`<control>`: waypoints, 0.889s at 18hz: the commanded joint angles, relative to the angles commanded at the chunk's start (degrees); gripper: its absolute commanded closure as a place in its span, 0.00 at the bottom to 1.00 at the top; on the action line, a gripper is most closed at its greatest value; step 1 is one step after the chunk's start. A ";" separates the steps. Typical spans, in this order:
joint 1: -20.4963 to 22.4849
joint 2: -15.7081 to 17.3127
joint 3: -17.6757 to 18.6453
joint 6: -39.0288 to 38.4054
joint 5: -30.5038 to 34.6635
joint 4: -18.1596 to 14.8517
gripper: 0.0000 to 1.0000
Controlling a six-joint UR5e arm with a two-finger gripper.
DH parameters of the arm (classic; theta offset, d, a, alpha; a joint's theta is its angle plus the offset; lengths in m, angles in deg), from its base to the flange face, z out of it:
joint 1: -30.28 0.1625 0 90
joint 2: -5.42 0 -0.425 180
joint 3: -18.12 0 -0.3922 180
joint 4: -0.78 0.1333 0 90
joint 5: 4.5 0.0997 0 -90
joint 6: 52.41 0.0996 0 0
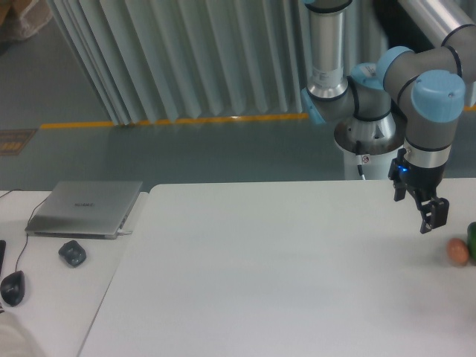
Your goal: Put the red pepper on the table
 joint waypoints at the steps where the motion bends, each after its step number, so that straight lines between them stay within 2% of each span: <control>1: -0.35 0.09 0.00 0.00 0.09 0.09 0.00; 5: -0.62 0.09 0.70 -0.35 0.70 0.70 0.00; 7: -0.97 0.00 2.45 -0.61 2.71 5.07 0.00; 8: -0.88 0.00 2.37 -0.53 2.90 5.88 0.00; 16: 0.00 0.35 2.55 -0.09 2.20 7.29 0.00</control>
